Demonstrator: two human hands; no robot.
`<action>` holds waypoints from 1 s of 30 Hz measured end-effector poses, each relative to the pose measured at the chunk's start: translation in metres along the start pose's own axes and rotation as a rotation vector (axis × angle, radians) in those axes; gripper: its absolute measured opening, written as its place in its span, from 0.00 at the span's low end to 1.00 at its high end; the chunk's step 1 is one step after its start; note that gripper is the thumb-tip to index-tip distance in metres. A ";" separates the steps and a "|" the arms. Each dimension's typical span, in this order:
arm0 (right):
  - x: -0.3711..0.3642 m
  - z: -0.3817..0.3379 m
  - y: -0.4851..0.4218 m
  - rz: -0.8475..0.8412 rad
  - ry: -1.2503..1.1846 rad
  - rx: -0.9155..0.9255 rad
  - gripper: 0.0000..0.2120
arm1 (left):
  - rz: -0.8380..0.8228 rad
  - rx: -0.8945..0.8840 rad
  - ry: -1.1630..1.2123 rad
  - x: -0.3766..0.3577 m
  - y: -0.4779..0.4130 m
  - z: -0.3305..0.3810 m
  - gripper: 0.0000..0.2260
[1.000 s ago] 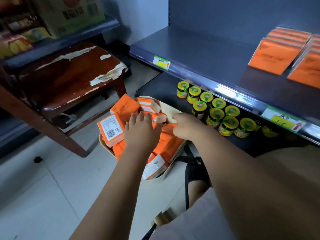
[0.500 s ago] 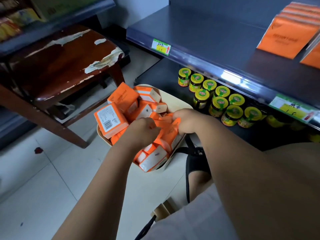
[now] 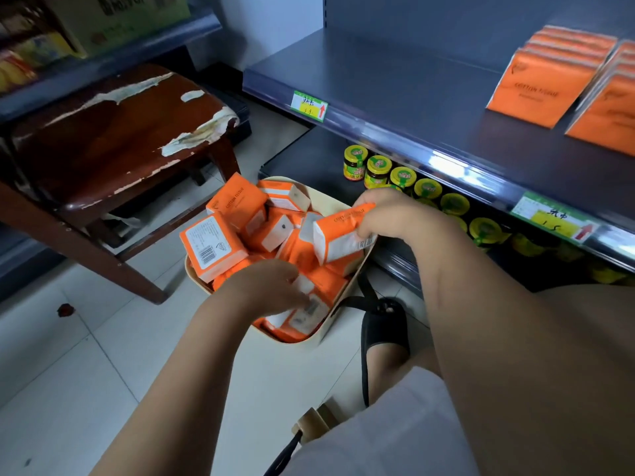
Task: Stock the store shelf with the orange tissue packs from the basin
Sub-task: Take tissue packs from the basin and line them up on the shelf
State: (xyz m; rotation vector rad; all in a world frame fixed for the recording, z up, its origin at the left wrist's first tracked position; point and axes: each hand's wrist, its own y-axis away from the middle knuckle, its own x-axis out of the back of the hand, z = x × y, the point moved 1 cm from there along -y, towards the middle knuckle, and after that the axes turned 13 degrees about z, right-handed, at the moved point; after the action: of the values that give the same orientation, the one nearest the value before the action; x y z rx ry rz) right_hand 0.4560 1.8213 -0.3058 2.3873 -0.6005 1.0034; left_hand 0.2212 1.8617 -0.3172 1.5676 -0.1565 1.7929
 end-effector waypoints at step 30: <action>0.027 -0.018 0.006 0.152 -0.852 -0.279 0.12 | 0.685 0.262 1.403 0.027 0.003 -0.002 0.31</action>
State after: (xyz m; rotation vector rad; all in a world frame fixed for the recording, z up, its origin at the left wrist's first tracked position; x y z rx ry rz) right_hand 0.4607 1.8215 -0.2733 2.4555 -1.1345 -0.1156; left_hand 0.2183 1.8725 -0.2927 0.0421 0.2614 3.1088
